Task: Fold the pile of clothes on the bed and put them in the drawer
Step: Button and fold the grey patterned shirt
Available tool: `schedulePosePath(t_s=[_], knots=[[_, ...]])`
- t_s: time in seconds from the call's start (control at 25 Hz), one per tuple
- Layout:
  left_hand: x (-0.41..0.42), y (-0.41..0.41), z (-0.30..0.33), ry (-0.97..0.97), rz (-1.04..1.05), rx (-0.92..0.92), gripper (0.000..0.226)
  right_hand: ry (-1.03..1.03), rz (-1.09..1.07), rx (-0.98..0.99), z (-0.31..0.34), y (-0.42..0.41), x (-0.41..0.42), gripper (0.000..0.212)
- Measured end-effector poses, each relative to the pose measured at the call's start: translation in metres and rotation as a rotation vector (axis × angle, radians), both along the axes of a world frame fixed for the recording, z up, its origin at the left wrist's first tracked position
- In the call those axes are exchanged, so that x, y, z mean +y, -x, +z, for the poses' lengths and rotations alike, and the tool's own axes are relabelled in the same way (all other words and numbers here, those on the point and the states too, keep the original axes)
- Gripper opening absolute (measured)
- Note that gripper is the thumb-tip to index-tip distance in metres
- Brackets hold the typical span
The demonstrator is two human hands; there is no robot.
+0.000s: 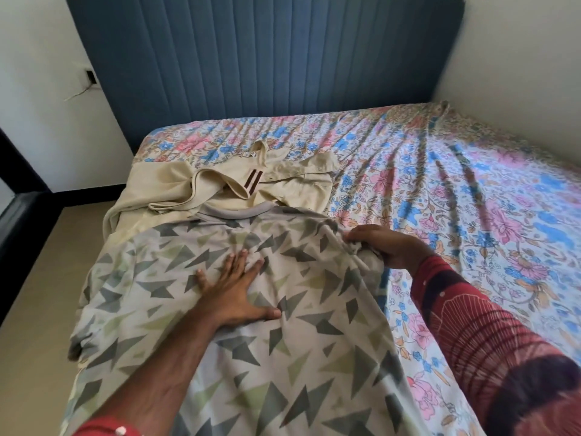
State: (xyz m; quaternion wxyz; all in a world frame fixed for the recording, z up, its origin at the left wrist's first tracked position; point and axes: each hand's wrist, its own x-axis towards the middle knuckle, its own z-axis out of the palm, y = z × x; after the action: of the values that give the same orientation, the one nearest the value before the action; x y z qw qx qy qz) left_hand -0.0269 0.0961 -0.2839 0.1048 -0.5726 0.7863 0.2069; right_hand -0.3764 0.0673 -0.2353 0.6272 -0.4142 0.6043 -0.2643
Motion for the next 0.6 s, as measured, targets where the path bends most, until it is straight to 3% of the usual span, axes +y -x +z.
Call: schedulePosePath(t_s=[0.08, 0.12, 0.24, 0.28, 0.36, 0.44, 0.48, 0.6], knots=[[-0.001, 0.002, -0.002, -0.026, 0.026, 0.001, 0.138, 0.044, 0.035, 0.157, 0.003, 0.017, -0.006, 0.051], [-0.003, 0.001, -0.002, -0.042, 0.032, 0.003, 0.137, 0.108, -0.07, 0.26, 0.01, 0.021, -0.009, 0.059], [-0.003, 0.001, -0.002, -0.06, 0.031, -0.002, 0.129, 0.383, -0.572, 0.738, 0.02, 0.044, -0.023, 0.043], [-0.002, 0.002, -0.003, -0.053, 0.033, -0.004, 0.127, 0.409, -0.643, 0.814, 0.02, 0.05, -0.025, 0.036], [0.0, 0.003, -0.003, -0.041, 0.042, -0.006, 0.128, 0.275, -0.573, 0.715, 0.013, 0.055, -0.025, 0.027], [0.001, 0.003, -0.001, -0.039, 0.046, -0.005, 0.129, 0.032, -0.362, 0.618, 0.002, 0.056, -0.02, 0.036], [0.001, 0.003, -0.001, -0.037, 0.045, -0.002, 0.13, 0.004, -0.328, 0.586, -0.001, 0.056, -0.016, 0.037], [0.0, 0.003, -0.003, -0.037, 0.05, 0.0, 0.131, 0.255, -0.634, 0.265, -0.007, 0.066, -0.004, 0.021]])
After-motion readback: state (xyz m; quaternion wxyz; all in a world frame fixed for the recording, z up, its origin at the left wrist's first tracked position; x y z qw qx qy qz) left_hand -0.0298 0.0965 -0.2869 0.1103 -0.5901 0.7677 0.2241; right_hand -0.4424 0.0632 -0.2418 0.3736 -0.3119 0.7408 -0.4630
